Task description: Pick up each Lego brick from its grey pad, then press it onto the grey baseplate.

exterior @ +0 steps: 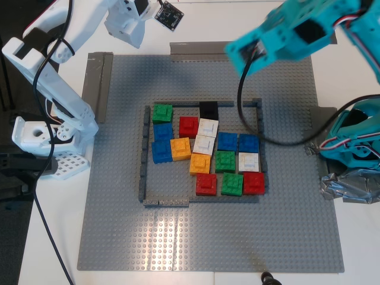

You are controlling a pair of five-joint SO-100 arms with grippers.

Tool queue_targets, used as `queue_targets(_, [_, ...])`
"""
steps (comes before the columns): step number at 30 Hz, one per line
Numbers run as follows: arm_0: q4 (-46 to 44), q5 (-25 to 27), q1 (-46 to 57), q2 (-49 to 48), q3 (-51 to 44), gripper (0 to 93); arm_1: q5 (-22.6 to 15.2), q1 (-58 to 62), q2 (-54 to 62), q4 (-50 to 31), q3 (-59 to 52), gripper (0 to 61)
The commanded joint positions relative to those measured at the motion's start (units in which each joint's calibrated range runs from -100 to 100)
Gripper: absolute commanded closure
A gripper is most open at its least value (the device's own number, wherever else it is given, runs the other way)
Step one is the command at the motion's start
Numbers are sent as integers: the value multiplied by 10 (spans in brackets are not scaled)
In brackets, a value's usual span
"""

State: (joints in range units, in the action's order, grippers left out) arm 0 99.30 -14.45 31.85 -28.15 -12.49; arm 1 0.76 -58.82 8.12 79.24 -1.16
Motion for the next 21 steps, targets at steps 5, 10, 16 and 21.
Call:
queue_targets(5, [3, 43, 145, -32, 19, 927, -5, 9, 32, -12, 25, 613])
queue_targets(10, [-16, 52, 214, -37, 114, 927, -1, 6, 13, -13, 30, 613])
queue_targets(16, [-81, 61, 269, -37, 186, 927, -13, 6, -49, 16, 103, 613])
queue_targets(21, [-152, 62, 293, -37, 208, 927, -18, 3, -89, 42, 162, 613])
